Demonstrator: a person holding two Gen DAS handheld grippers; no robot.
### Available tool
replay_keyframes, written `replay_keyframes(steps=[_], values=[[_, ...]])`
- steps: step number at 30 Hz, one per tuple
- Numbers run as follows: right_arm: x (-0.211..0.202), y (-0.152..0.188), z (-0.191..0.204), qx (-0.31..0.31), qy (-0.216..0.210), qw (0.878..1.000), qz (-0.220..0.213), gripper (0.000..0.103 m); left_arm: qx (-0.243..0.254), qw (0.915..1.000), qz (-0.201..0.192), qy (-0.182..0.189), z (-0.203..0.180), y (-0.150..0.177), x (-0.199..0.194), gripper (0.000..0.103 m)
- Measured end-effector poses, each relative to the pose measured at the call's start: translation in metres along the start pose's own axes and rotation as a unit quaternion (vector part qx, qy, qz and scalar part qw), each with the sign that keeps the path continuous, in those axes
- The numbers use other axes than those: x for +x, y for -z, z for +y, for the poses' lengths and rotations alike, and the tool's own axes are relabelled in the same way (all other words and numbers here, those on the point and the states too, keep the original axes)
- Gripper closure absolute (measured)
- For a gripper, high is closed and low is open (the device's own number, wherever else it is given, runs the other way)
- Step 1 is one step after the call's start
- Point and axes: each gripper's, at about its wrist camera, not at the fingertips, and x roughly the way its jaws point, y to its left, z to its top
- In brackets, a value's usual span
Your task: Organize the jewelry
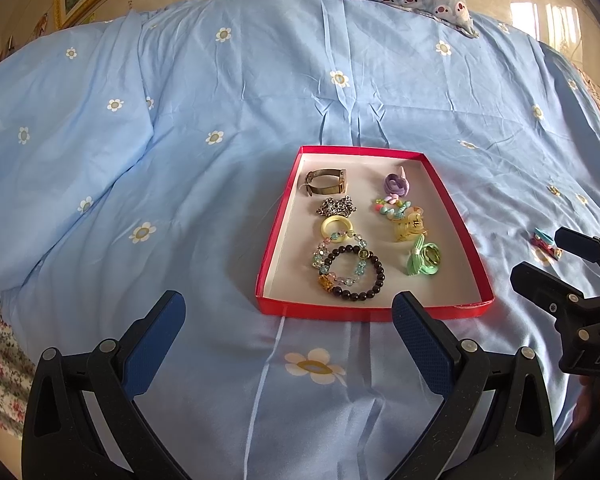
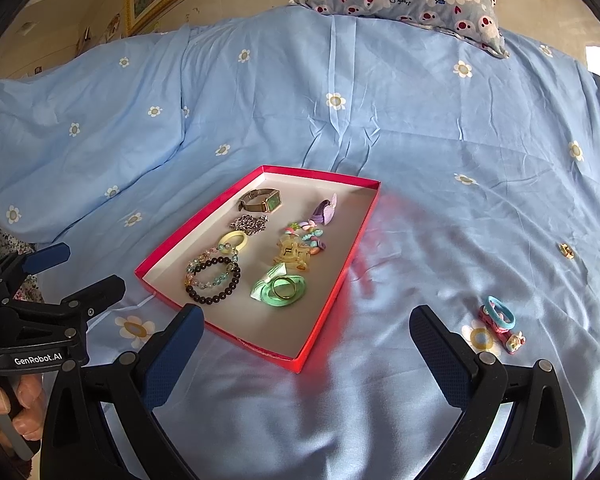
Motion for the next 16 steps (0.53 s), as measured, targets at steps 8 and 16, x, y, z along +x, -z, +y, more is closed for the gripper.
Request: replay_keyframes(steps=[8,16], values=[[-0.0003,0.0002,-0.0013,0.000,0.001,1.000,0.000,0.000,0.001,1.0000,0.003,0.003,-0.0018,0.0000,0.0028,0.000],[0.0007,-0.0002,-0.0029,0.004,0.003,1.000,0.003,0.000,0.003,0.9999,0.008,0.008,-0.0048,-0.0032,0.0061,0.000]])
